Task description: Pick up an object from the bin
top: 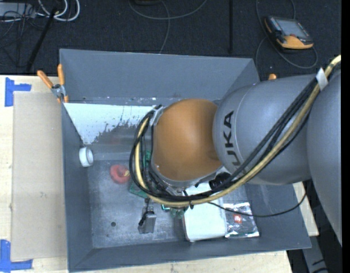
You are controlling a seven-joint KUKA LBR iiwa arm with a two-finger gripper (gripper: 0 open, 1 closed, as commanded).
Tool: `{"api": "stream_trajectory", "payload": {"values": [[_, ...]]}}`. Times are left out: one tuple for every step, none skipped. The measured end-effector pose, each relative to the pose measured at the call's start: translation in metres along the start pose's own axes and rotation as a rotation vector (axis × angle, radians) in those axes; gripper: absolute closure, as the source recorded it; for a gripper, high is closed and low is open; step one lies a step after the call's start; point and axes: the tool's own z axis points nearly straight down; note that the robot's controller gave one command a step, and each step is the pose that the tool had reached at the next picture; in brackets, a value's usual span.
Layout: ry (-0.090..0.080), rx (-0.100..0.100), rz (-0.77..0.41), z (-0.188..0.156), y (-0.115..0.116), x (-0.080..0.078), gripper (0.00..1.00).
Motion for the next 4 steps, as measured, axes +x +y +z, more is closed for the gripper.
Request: {"api": "stream_trajectory", "payload": {"values": [[-0.013, 0.000, -0.092, 0.024, -0.042, -0.080, 0.00], [-0.008, -0.001, -0.197, 0.109, -0.063, -0.093, 0.00], [-0.013, -0.002, -0.195, 0.104, -0.063, -0.094, 1.00], [-0.019, -0.003, -0.150, -0.044, -0.056, -0.099, 1.00]]}}
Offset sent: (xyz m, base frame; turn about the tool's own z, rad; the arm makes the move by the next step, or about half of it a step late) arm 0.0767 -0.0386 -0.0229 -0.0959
